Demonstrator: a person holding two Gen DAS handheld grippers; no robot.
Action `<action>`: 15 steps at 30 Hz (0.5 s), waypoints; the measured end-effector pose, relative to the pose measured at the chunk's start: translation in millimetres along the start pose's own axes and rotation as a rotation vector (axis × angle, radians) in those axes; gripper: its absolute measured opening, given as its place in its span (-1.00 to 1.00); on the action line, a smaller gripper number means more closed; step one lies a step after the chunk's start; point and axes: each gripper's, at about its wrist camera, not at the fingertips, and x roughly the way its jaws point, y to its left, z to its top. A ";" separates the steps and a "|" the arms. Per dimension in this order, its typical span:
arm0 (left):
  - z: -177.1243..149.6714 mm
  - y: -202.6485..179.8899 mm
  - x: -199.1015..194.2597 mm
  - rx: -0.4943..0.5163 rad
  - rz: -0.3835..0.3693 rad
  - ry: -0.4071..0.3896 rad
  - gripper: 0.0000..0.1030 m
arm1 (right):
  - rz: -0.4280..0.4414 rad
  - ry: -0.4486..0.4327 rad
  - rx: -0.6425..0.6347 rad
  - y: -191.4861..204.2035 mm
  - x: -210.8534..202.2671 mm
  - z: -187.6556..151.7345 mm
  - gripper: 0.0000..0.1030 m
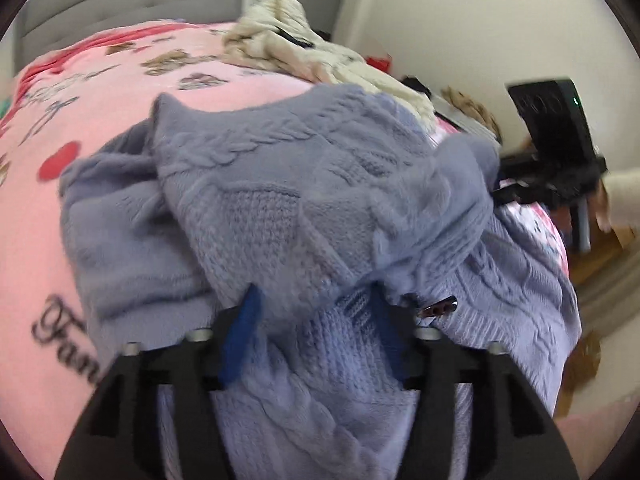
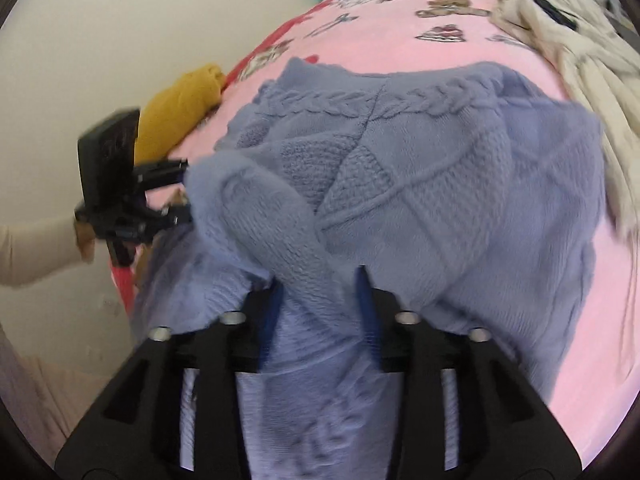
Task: Fold large clothes
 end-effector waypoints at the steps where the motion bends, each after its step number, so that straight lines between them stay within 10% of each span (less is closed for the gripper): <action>1: 0.5 -2.0 -3.9 -0.015 0.000 -0.004 0.31 | 0.003 -0.011 0.013 1.0 -2.3 -0.4 -0.07; 9: 31.7 2.9 -38.4 -0.223 -0.117 -0.024 0.61 | 0.100 -0.225 0.214 9.1 -51.1 15.9 0.23; 15: 82.1 -11.6 6.3 -0.241 -0.096 0.032 0.61 | 0.100 -0.145 0.254 -1.6 -1.9 49.4 -0.07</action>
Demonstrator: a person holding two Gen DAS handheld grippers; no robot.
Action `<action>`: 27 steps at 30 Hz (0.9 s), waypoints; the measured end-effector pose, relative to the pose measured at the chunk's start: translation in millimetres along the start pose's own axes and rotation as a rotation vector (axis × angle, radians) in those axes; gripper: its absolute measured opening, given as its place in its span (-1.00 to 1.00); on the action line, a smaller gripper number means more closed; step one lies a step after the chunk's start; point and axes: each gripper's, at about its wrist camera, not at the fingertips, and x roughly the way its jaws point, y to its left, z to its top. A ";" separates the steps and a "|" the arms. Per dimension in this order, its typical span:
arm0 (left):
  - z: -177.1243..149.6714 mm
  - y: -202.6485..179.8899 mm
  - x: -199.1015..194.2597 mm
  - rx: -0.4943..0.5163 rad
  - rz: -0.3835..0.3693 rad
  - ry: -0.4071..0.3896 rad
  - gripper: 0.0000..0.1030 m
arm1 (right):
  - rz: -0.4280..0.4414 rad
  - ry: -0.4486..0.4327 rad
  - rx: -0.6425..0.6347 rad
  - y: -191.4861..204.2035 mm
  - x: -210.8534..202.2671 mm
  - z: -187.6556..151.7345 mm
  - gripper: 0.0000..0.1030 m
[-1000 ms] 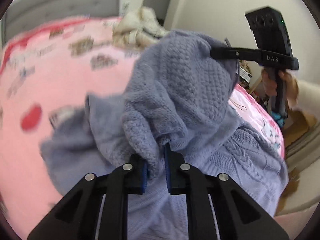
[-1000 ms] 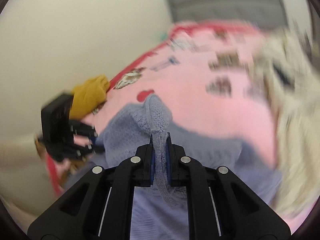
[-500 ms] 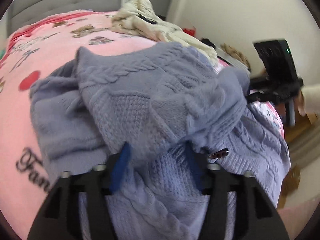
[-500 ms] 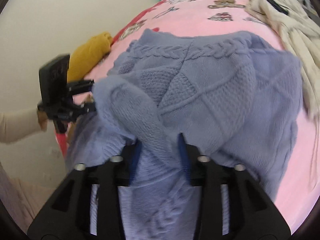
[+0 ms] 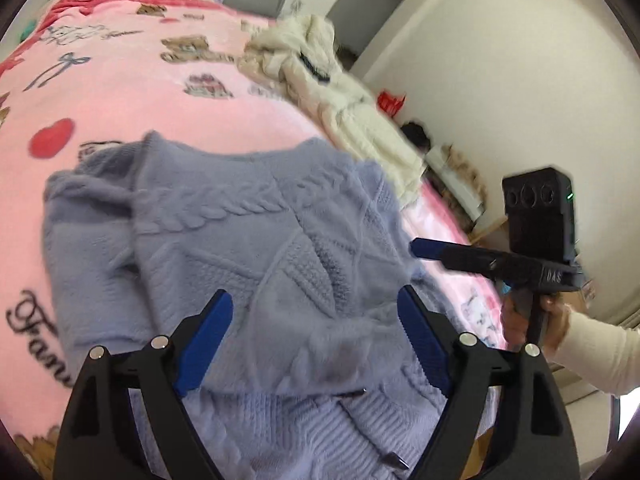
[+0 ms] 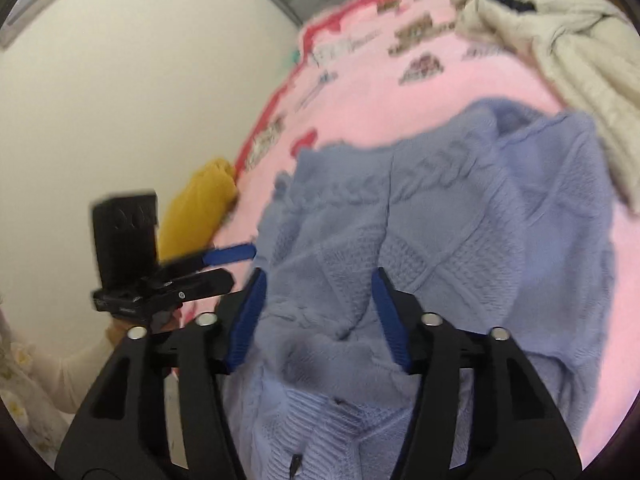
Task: Fold large clothes
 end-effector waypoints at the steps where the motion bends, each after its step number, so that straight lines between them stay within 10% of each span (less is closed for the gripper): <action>1: 0.3 -5.2 8.4 0.010 0.028 0.034 0.61 | -0.012 0.029 -0.006 0.1 5.2 -2.9 -0.15; 14: -80.5 -7.4 38.6 -0.127 0.173 0.113 0.60 | -0.096 0.194 0.005 -2.8 32.0 -85.8 -0.23; 27: -99.3 6.0 54.2 -0.193 0.203 0.081 0.60 | -0.214 0.230 -0.087 13.2 62.9 -95.0 -0.18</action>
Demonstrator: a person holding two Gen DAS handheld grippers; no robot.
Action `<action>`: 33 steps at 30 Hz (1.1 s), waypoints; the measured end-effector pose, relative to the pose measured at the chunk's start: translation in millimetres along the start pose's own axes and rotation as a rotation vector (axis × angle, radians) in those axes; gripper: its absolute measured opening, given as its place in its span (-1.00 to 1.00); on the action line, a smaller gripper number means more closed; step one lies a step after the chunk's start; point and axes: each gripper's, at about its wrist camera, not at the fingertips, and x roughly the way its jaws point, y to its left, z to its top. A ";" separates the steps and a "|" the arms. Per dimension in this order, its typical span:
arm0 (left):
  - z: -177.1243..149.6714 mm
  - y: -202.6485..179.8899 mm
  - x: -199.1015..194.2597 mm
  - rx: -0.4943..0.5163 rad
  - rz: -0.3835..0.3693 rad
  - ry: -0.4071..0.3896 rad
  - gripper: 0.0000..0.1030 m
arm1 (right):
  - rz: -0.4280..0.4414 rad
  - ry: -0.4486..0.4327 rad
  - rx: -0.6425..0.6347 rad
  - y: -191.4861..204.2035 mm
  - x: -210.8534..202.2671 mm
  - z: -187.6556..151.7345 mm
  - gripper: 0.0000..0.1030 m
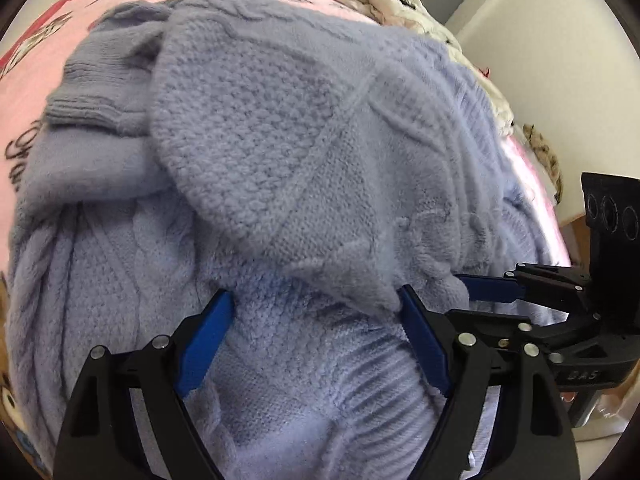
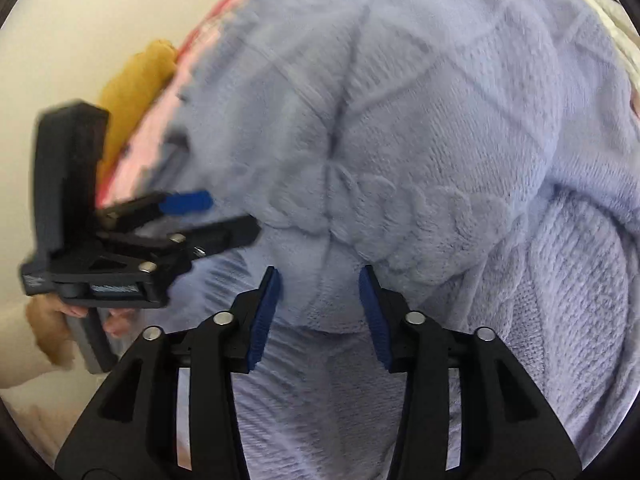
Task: Fold large clothes
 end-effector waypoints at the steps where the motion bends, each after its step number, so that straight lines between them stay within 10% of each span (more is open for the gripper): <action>1: 1.6 -1.2 -6.4 -0.010 -0.009 -0.005 0.60 | 0.022 -0.034 -0.003 2.4 -11.6 1.5 -0.18; 9: 54.3 21.3 -56.4 0.004 -0.041 -0.125 0.60 | -0.084 -0.305 0.080 -29.8 -86.8 48.8 0.18; 15: 102.7 71.6 -28.1 -0.097 -0.113 -0.072 0.60 | -0.057 -0.229 0.212 -107.9 -53.9 96.8 0.14; 18: 108.2 69.6 -16.2 -0.078 -0.074 -0.072 0.56 | -0.074 -0.148 0.192 -113.8 -33.8 105.6 -0.25; 21: 108.8 58.8 -8.9 -0.034 0.071 -0.078 -0.07 | -0.075 -0.145 0.145 -105.9 -29.5 105.1 -0.48; 27: 115.8 72.2 -12.7 -0.162 0.038 -0.104 -0.71 | -0.126 -0.153 0.017 -84.5 -35.7 123.6 -0.76; 33: 123.7 66.1 -37.1 -0.112 0.081 -0.210 -0.84 | -0.160 -0.247 -0.079 -60.5 -71.3 141.1 -0.78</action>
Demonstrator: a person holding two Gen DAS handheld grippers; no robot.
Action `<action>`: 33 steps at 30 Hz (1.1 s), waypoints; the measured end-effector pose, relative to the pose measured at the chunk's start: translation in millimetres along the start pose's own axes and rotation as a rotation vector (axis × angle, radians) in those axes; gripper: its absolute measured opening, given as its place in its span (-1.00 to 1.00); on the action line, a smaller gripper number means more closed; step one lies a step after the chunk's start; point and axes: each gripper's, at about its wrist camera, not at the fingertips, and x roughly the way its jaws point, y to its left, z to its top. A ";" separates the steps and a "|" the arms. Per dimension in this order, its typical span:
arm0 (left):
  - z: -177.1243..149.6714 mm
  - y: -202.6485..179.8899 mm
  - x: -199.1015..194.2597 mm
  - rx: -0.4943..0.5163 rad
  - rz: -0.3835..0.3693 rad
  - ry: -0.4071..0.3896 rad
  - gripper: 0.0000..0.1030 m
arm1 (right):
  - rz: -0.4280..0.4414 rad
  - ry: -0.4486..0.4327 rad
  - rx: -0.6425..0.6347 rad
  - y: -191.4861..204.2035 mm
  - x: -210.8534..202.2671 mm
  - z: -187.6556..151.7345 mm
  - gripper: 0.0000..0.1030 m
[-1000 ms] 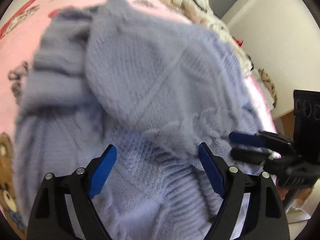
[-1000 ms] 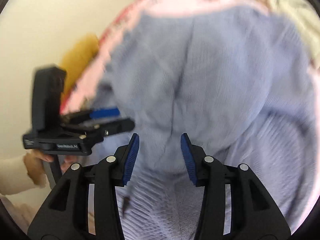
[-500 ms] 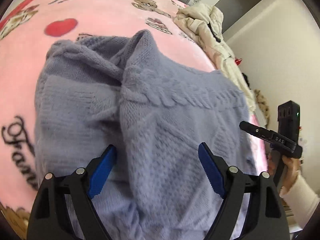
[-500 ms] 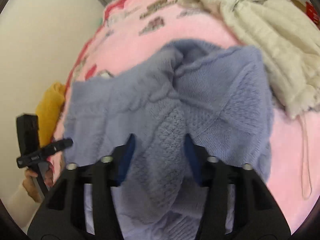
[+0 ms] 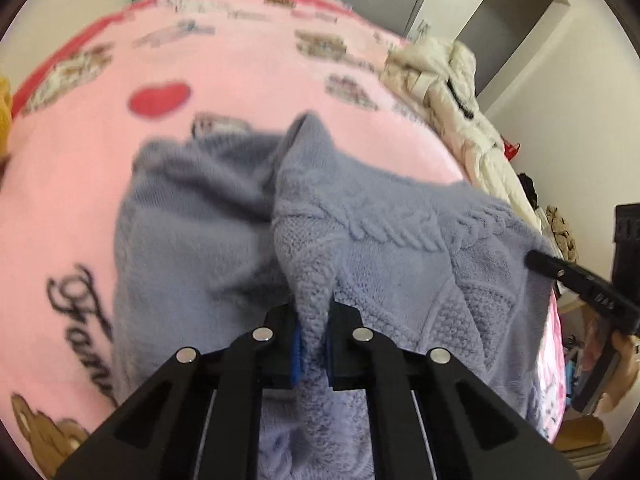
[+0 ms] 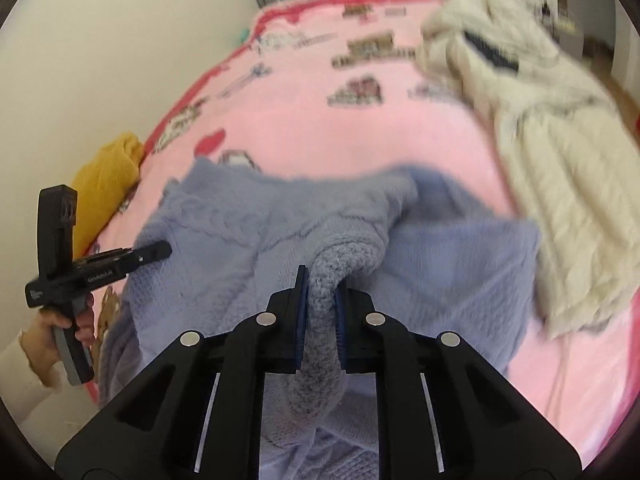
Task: Fold large clothes
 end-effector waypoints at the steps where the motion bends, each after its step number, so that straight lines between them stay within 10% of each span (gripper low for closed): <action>1: 1.5 0.0 -2.5 0.008 0.014 -0.027 -0.84 | -0.020 -0.013 -0.026 3.7 -2.6 1.8 -0.78; 12: -11.0 15.5 33.1 -0.058 0.034 0.028 -0.82 | -0.061 0.105 0.193 -45.3 60.7 -38.5 -0.69; 15: -10.5 16.4 25.4 -0.074 0.015 0.019 -0.63 | -0.013 0.046 0.245 -42.6 43.2 -38.3 -0.29; 18: -16.0 16.0 1.9 -0.045 0.050 -0.039 -0.13 | -0.022 -0.041 0.205 -27.1 9.1 -42.2 -0.13; 28: -84.0 -47.0 -28.4 0.134 -0.104 -0.055 -0.12 | 0.033 -0.088 0.040 51.3 -18.0 -92.9 -0.13; 33: -100.9 -50.8 6.1 0.077 -0.080 0.015 -0.11 | -0.027 0.055 0.031 52.7 18.1 -107.6 -0.15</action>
